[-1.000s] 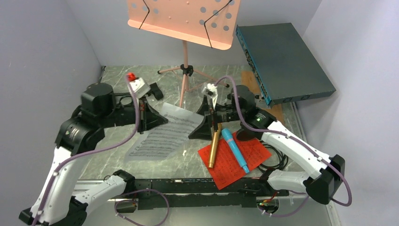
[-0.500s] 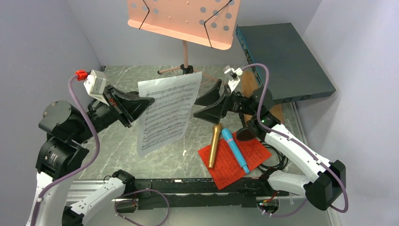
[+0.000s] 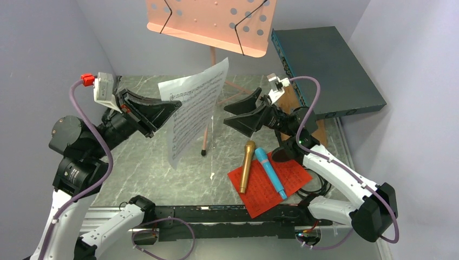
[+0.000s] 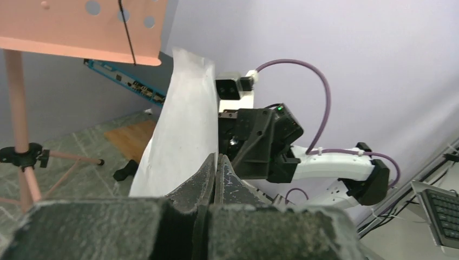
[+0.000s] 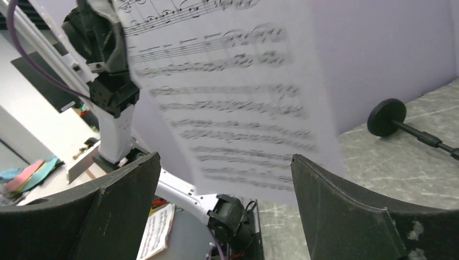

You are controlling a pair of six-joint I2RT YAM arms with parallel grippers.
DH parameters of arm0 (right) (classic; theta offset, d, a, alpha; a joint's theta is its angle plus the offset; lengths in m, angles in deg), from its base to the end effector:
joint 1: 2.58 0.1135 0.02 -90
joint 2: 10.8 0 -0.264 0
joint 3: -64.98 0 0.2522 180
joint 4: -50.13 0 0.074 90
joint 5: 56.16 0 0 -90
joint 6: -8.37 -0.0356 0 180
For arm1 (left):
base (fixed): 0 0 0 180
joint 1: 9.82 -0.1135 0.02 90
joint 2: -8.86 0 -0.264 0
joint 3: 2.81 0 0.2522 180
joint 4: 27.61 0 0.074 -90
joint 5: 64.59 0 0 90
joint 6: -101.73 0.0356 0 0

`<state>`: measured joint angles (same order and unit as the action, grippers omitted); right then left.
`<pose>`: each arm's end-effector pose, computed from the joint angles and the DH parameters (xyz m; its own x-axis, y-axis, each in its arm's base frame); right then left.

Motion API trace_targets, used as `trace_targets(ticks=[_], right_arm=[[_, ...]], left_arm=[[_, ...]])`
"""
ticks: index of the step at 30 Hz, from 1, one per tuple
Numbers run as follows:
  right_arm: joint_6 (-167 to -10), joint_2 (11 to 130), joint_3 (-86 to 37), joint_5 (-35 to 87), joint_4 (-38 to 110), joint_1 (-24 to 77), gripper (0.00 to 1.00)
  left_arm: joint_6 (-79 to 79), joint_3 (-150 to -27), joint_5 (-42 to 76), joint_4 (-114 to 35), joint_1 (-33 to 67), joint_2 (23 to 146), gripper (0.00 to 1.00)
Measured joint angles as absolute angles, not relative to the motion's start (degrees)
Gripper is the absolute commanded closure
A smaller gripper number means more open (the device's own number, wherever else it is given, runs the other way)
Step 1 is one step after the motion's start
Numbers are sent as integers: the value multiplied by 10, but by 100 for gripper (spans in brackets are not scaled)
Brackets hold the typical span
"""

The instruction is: Set up the instrument practice props

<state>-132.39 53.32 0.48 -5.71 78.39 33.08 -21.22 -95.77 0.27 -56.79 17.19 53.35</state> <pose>0.1867 0.1618 0.4013 -0.4535 0.4096 -0.7916 -0.8732 -0.0262 0.4867 0.0815 -0.0585 0.5224 -0.1709 -0.4655 -0.8684 0.8049 0.4424 -0.3956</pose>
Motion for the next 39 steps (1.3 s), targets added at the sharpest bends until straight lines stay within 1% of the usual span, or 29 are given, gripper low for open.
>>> trace_targets(ticks=[10,13,20,25,32,38,39], right_arm=[[-1324,562,13,-41,837,324,18],[-1339,576,13,-44,875,314,21],[-1381,601,11,-69,940,308,24],[-1390,598,11,-79,959,306,25],[-1376,571,11,-84,942,270,20],[-1396,574,-13,-117,943,239,21],[-1401,575,-16,-122,949,239,22]], left_arm=[[-261,-966,-40,-512,172,544,100],[-271,-968,-51,-495,172,553,100],[-286,-968,-67,-461,172,571,100],[-299,-969,-76,-430,172,579,100],[-312,-976,-93,-407,172,590,100],[-310,-981,-93,-406,172,589,100],[-310,-981,-93,-404,172,589,100]])
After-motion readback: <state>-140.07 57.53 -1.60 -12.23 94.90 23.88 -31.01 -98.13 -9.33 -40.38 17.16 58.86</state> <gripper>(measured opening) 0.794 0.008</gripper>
